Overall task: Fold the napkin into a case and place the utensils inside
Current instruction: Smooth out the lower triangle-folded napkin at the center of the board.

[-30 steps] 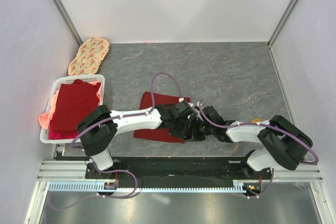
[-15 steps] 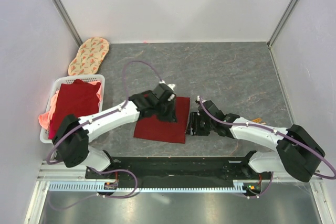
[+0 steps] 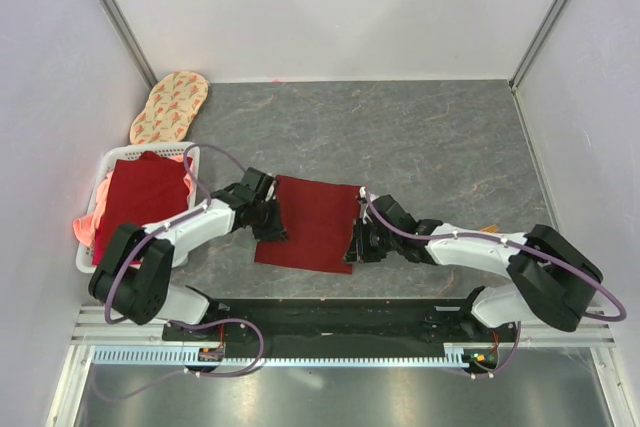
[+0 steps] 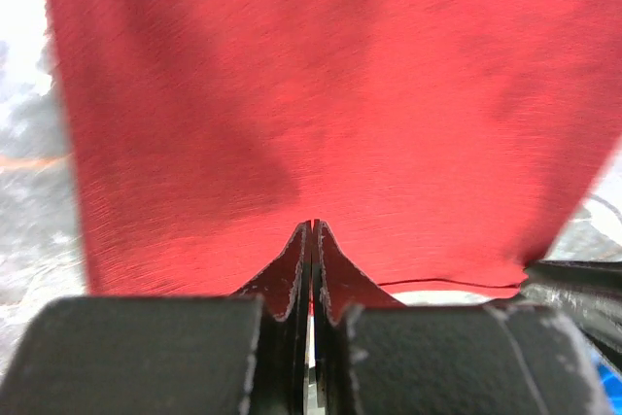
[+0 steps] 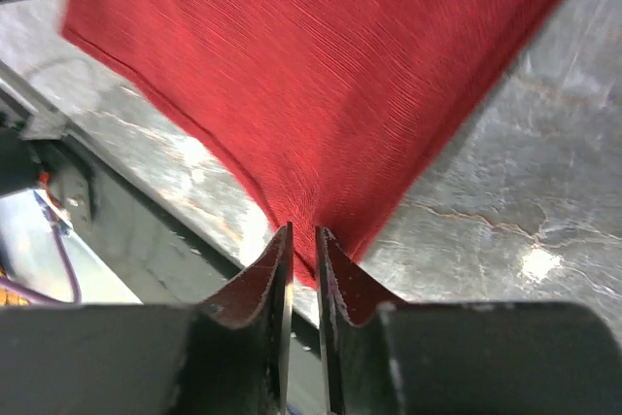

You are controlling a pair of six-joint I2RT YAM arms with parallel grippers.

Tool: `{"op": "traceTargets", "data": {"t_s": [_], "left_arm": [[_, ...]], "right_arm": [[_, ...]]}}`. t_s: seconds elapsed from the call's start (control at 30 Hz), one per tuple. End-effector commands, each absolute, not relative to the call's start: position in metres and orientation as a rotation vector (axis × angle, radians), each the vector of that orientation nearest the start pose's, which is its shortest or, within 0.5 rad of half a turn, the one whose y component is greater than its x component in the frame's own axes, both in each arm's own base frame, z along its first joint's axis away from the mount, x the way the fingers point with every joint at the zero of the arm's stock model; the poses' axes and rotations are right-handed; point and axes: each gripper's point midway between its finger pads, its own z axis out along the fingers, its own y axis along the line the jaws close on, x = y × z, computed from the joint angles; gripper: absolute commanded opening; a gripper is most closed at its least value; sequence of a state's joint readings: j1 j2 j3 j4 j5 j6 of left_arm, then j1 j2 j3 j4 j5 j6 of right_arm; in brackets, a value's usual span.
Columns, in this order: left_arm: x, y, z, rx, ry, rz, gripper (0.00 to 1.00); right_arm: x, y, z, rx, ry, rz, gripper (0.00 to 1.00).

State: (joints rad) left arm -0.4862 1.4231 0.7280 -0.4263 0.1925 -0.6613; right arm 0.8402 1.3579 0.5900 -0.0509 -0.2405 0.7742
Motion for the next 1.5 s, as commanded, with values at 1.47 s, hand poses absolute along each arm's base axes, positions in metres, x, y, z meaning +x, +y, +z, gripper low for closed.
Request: {"op": "traceTargets", "data": {"t_s": [1.47], "left_arm": [[0.41, -0.146, 0.017, -0.728, 2.543, -0.621, 0.02]], "right_arm": [[0.38, 0.223, 0.017, -0.024, 2.603, 0.734, 0.24]]}}
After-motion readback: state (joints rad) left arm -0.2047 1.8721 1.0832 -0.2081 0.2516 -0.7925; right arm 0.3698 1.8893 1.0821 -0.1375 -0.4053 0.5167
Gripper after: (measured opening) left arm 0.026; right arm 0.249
